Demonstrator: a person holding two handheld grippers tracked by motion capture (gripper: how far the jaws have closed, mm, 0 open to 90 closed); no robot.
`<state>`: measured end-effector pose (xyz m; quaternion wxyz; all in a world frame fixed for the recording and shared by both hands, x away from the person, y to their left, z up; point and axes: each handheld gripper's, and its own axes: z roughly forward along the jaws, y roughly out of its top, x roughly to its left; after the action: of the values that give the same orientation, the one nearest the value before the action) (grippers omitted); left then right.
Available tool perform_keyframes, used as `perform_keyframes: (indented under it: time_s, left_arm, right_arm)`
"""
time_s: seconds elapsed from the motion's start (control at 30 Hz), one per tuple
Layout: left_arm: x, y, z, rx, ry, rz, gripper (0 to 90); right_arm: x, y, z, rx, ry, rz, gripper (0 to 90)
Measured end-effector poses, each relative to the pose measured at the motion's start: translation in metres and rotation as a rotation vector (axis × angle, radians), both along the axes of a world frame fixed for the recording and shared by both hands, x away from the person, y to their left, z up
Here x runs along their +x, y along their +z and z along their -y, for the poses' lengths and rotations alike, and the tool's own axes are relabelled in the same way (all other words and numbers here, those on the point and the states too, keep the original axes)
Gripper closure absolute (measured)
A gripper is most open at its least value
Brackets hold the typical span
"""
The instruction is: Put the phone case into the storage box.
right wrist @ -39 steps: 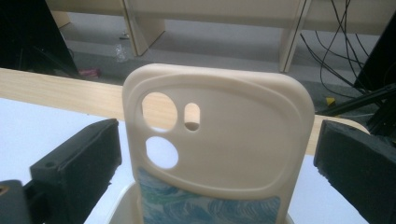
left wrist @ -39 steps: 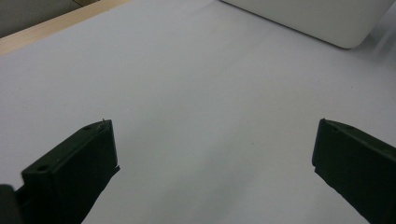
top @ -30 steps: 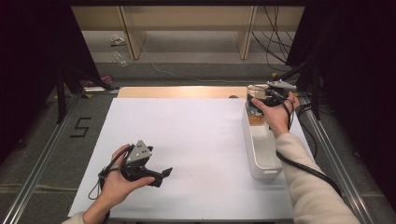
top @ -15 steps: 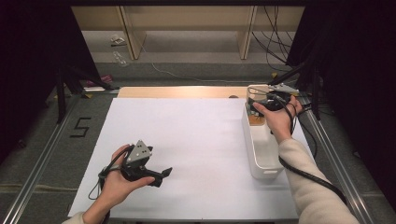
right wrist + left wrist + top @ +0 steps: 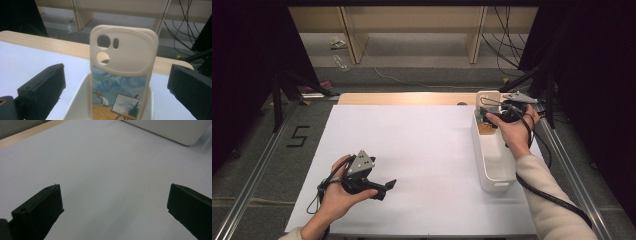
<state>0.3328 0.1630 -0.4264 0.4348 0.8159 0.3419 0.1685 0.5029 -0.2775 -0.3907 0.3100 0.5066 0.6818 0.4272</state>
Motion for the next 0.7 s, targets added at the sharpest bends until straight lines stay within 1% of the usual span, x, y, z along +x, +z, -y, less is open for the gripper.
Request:
perform_keyframes:
  time_s: [0.1,0.37,0.47,0.53,0.63,0.7]
  left_arm:
    - [0.0,0.0,0.0,0.001,0.0,0.0,0.0]
    - [0.0,-0.001,0.0,-0.005,0.002,-0.001,0.0]
    - [0.0,0.0,0.0,-0.005,0.004,-0.003,0.0]
    - [0.0,-0.001,0.0,-0.007,0.005,-0.003,0.0]
    - [0.0,0.0,0.0,-0.006,0.005,-0.005,0.0]
    - [0.001,0.0,-0.001,-0.005,0.005,-0.005,0.0]
  right_arm:
    - [-0.006,0.003,-0.001,0.0,0.017,0.011,2.5]
    - [-0.024,0.005,-0.003,-0.001,0.063,0.017,3.9]
    - [-0.031,0.006,-0.004,-0.009,0.087,0.014,4.0]
    - [-0.035,0.007,-0.004,-0.014,0.098,0.021,4.4]
    - [-0.042,0.009,-0.004,-0.004,0.115,0.027,4.6]
    - [-0.046,0.01,-0.003,-0.007,0.123,0.031,4.9]
